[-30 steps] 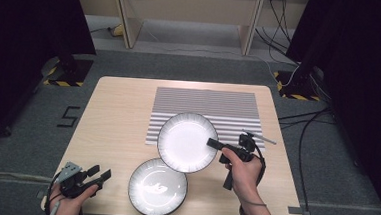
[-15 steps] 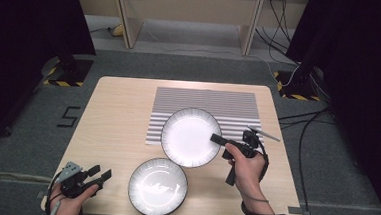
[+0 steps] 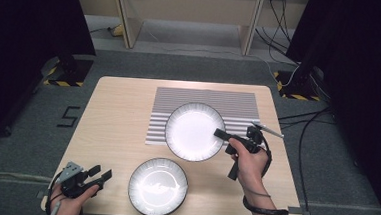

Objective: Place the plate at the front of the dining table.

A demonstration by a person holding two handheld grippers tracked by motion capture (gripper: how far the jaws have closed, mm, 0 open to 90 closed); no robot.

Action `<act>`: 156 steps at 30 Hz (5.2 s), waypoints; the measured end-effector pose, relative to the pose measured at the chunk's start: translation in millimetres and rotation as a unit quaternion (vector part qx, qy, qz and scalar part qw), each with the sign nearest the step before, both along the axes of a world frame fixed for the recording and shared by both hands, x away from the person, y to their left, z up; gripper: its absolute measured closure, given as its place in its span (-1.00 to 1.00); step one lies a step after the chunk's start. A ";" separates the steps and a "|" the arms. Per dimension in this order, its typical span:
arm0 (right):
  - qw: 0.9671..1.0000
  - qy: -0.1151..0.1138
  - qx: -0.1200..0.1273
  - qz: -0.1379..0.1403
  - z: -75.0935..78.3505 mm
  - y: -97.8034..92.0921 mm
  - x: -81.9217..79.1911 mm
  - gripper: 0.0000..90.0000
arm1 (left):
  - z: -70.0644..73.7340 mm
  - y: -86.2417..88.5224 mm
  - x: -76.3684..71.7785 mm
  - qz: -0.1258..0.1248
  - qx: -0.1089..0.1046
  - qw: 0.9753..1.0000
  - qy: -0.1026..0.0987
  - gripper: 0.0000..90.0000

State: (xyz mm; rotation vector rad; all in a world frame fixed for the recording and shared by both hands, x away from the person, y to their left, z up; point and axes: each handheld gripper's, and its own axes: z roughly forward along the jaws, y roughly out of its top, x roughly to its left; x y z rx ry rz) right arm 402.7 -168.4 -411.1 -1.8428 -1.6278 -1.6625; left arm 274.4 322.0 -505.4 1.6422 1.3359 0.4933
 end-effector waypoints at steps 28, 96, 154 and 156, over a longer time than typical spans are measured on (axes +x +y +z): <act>0.999 0.005 0.018 -0.037 4.0 -14.1 27.4 0.77 | -0.5 -3.4 0.9 -0.007 0.003 1.000 -0.003 -0.01; 0.994 0.026 0.035 -0.098 -5.3 -27.8 82.3 0.76 | -1.7 -5.2 1.9 -0.011 0.004 1.000 -0.001 0.00; 0.986 0.069 0.029 -0.151 -38.0 -28.4 134.7 0.75 | -5.6 -7.4 2.7 -0.013 0.006 1.000 0.006 0.01; 0.986 0.070 0.027 -0.151 -38.9 -27.9 135.9 0.75 | -5.6 -7.7 2.8 -0.013 0.006 1.000 0.006 0.01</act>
